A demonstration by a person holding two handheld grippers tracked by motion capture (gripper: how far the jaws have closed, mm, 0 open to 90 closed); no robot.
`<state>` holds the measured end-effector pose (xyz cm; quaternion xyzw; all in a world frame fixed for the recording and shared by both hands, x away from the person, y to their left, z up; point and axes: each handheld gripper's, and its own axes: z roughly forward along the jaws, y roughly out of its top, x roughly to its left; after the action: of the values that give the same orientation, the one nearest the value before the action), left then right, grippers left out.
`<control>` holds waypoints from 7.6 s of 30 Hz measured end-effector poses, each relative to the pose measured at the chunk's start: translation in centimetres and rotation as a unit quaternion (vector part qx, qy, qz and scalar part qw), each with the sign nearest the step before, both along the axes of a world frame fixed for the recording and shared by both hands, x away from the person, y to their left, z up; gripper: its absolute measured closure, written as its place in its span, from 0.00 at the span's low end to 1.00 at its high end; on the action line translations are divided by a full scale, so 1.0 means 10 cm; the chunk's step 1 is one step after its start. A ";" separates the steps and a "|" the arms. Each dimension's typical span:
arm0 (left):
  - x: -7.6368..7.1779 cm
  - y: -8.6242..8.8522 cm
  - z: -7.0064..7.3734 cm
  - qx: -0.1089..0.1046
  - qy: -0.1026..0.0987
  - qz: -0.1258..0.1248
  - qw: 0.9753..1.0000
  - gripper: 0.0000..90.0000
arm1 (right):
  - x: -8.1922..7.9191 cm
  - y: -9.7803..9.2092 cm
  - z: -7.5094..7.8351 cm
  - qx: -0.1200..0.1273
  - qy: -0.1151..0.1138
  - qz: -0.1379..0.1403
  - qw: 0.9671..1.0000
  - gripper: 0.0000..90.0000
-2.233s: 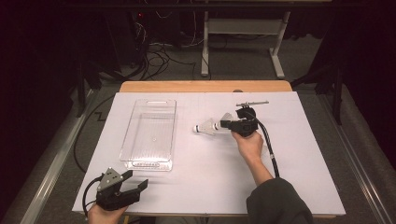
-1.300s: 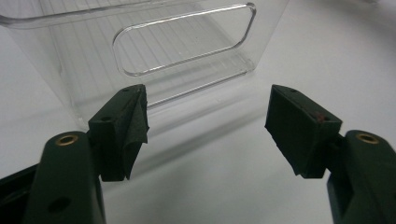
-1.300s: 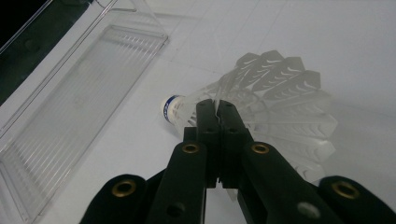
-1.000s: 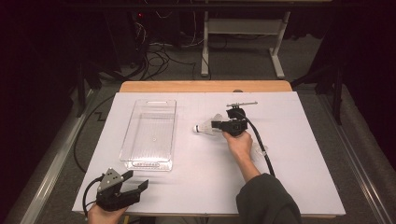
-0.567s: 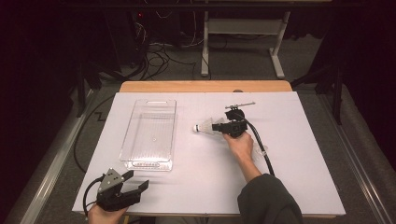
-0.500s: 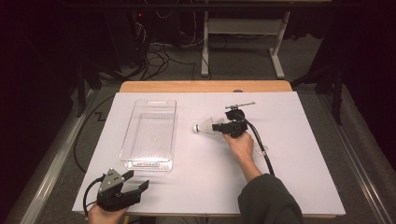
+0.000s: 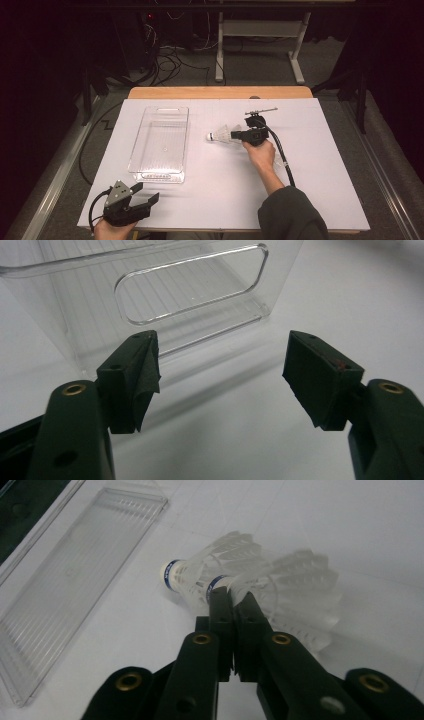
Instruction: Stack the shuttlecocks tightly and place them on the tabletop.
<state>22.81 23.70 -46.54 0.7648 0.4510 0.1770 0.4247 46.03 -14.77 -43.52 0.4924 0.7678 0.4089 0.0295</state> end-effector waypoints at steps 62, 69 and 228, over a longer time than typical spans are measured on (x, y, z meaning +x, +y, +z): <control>0.01 -0.01 -0.01 -0.001 0.006 0.000 1.000 0.34 | 0.02 -0.02 -0.02 0.026 0.018 0.003 1.000 0.83; 0.01 -0.01 0.00 -0.002 0.005 0.001 1.000 0.34 | -0.03 -0.06 0.03 0.015 0.008 0.002 1.000 0.79; 0.02 -0.05 -0.01 0.000 0.010 0.002 1.000 0.35 | -1.29 -0.94 -0.02 -0.119 -0.032 -0.030 0.992 0.67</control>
<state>23.02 23.17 -46.64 0.7659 0.4562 0.1703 0.4199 33.11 -24.18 -43.72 0.4948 0.7946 0.3293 0.1241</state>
